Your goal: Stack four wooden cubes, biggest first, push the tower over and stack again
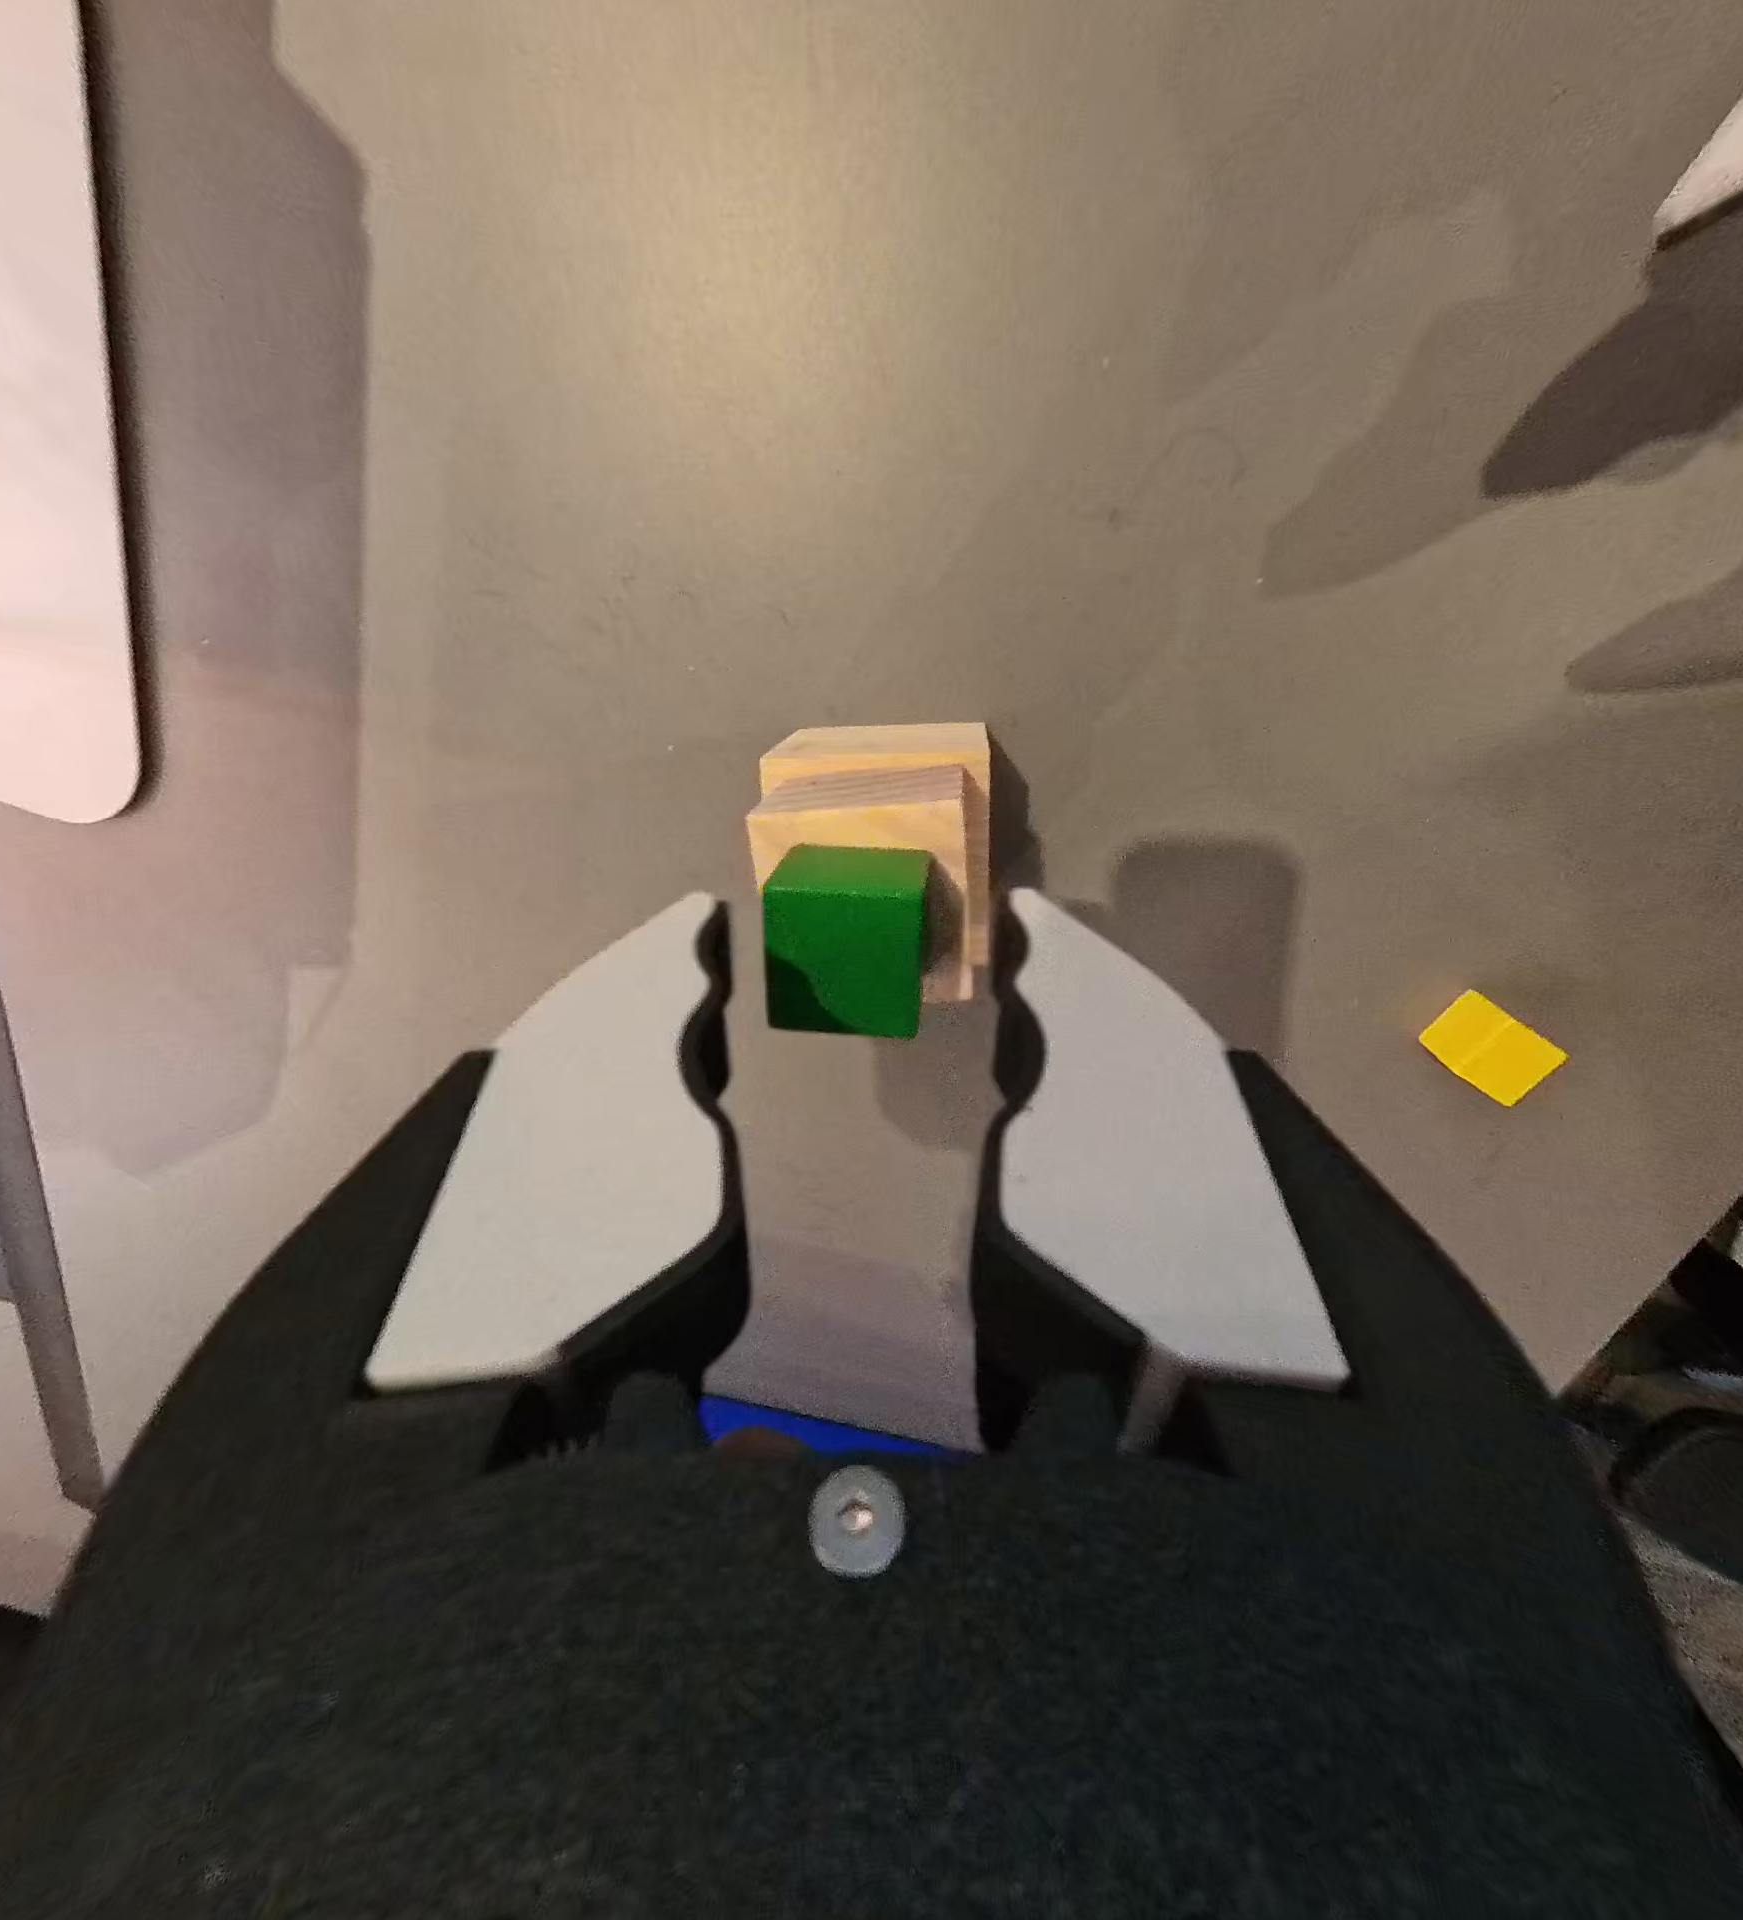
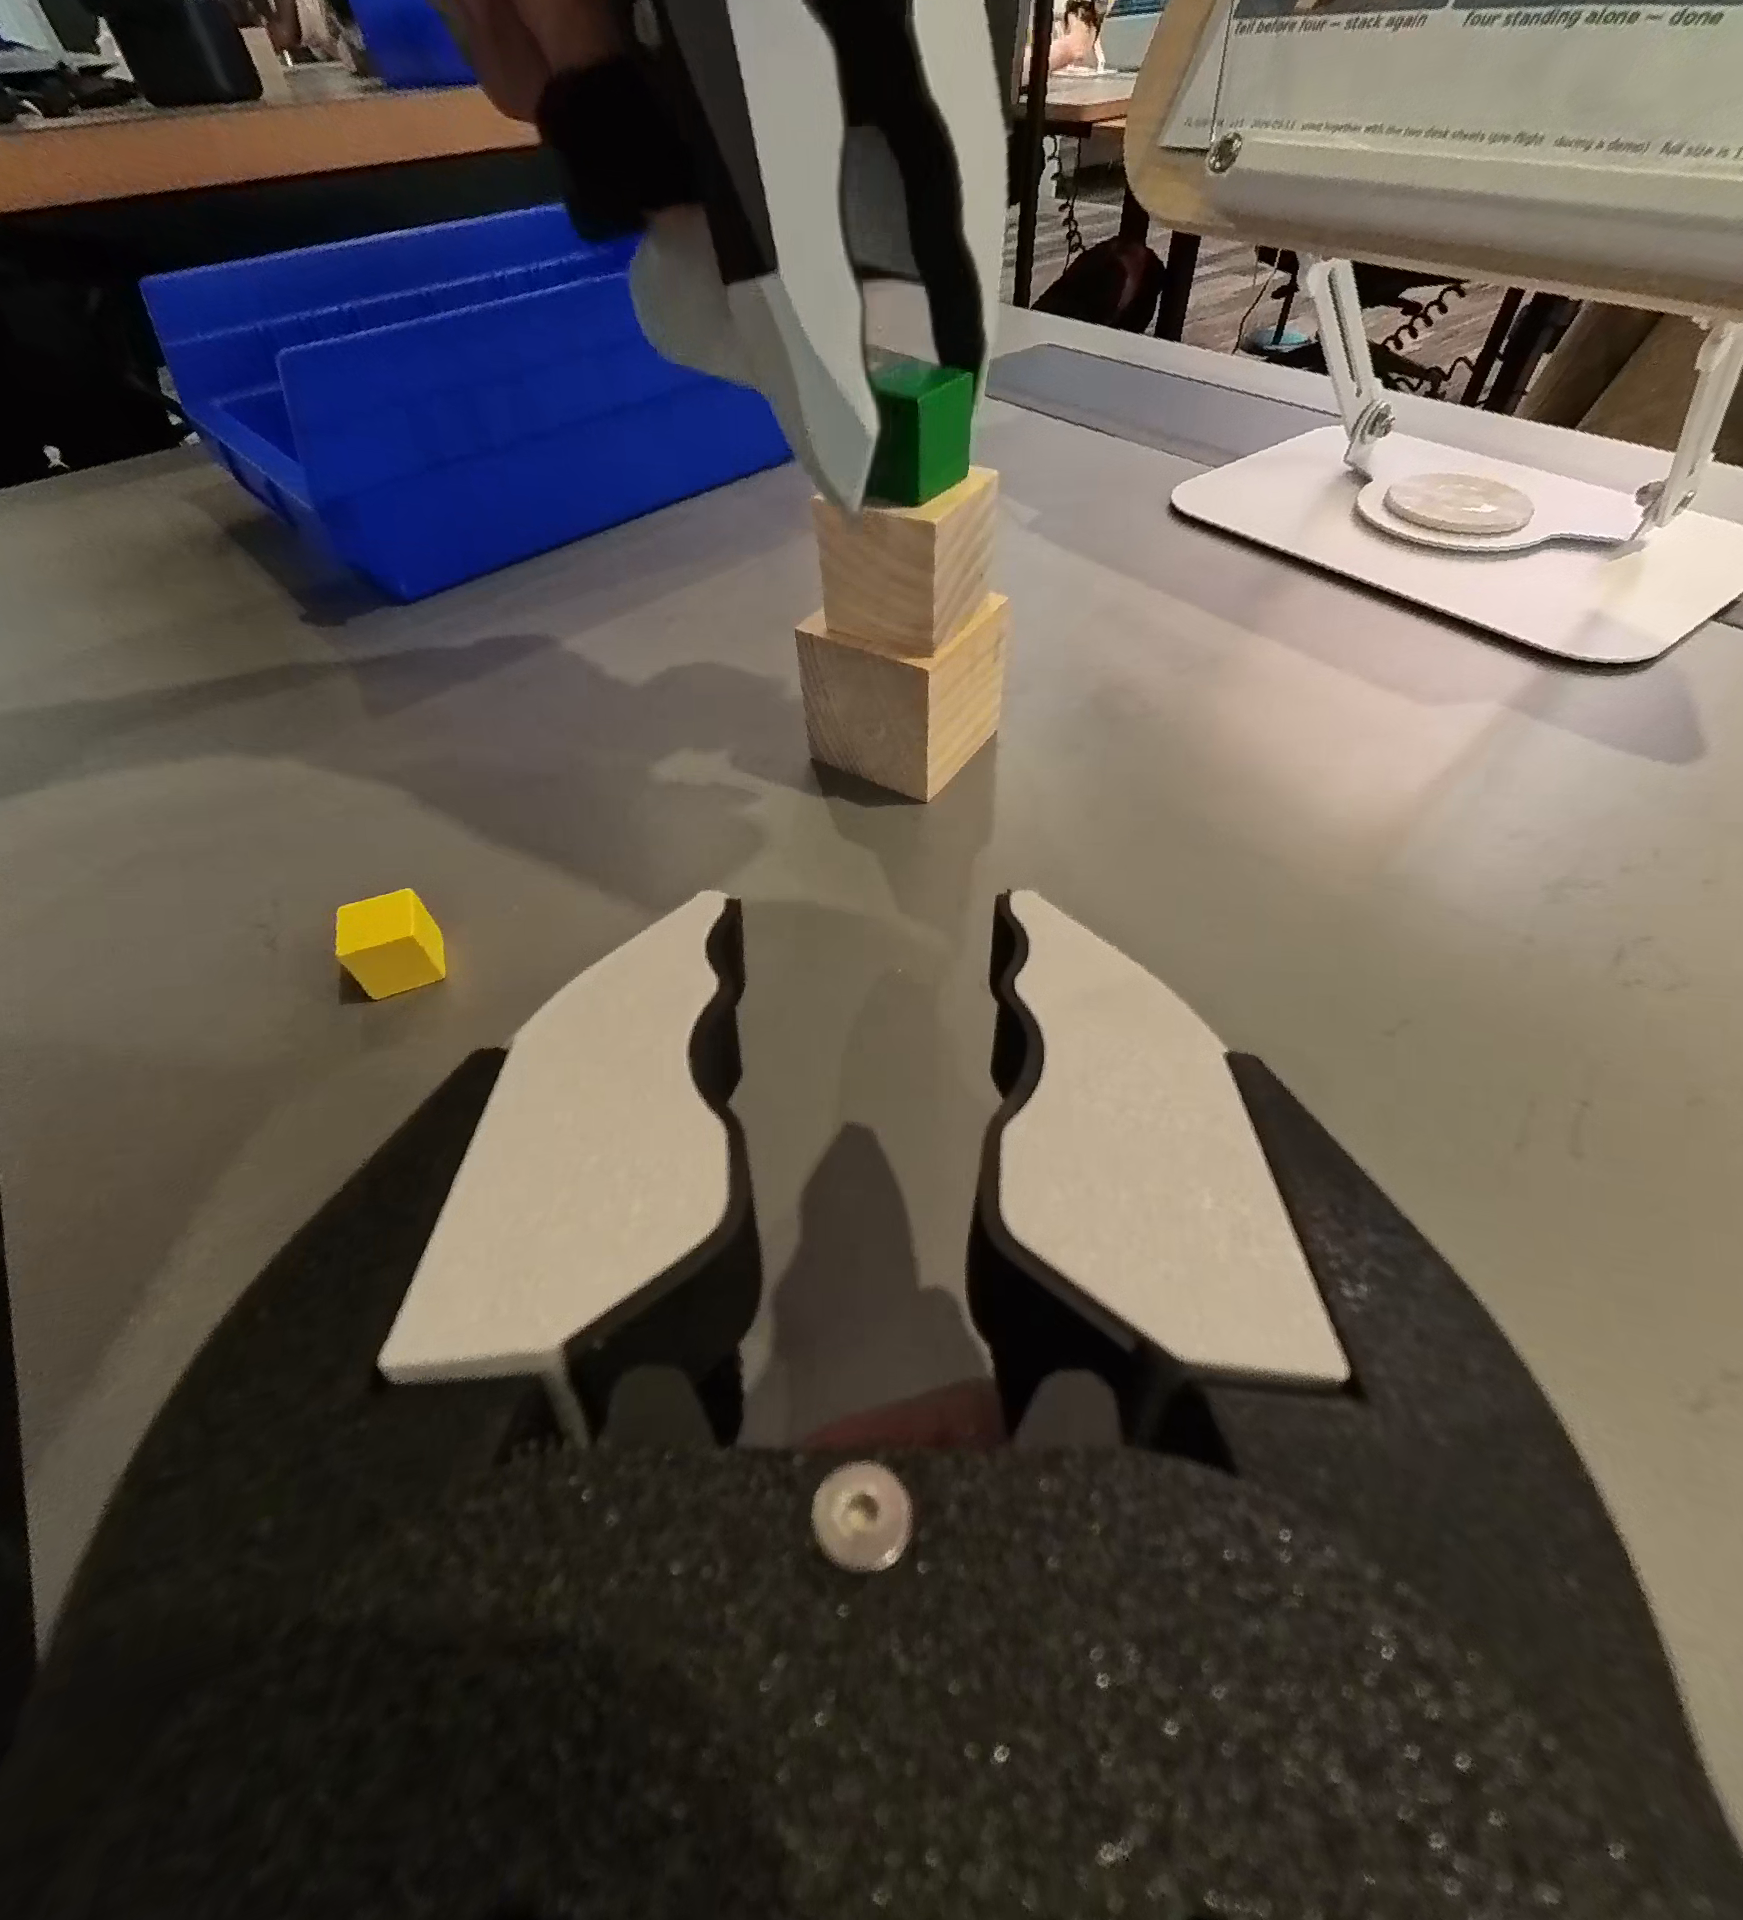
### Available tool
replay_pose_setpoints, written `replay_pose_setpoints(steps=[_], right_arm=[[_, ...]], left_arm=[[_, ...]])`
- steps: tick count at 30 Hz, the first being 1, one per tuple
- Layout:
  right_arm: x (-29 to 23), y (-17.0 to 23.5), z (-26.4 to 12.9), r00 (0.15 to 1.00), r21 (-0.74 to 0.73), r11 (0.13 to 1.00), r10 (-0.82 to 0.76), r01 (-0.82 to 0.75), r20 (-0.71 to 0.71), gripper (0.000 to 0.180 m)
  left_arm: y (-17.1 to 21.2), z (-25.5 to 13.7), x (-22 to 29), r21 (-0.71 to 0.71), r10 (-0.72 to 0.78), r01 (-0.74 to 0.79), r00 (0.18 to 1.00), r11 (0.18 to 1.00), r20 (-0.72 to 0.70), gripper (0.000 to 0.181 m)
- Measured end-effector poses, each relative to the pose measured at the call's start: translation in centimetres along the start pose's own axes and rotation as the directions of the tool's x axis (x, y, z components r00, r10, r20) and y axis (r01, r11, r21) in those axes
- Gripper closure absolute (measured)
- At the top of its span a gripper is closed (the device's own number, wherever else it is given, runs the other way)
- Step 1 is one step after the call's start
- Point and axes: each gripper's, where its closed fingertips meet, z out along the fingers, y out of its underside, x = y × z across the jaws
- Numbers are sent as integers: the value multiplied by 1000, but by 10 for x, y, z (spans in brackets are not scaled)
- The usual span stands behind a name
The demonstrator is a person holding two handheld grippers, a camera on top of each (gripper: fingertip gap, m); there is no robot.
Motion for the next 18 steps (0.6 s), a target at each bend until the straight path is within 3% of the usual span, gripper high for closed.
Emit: replay_pose_setpoints(steps=[3,6,9,13,15,18], right_arm=[[0,0,0,1000,2,1000,6,-6,5,134],[-1,0,0,1000,0,1000,2,-2,11,134],[-4,1,0,1000,-10,1000,-11,11,23,133],[-6,4,4,999,-39,999,-29,30,31,132],[-8,7,6,999,-66,997,-45,47,29,132],[-35,8,16,988,-208,971,-97,121,124,135]], left_arm=[[2,-16,-3,53,-13,11,999,999,45,117],[-1,-52,0,295,-112,68,984,953,135,117],[12,-79,6,630,-395,165,886,759,243,120],[82,-61,36,872,-766,231,604,431,218,127],[104,-49,57,908,-821,217,536,359,196,130],[114,-40,71,912,-847,241,501,332,176,128]])
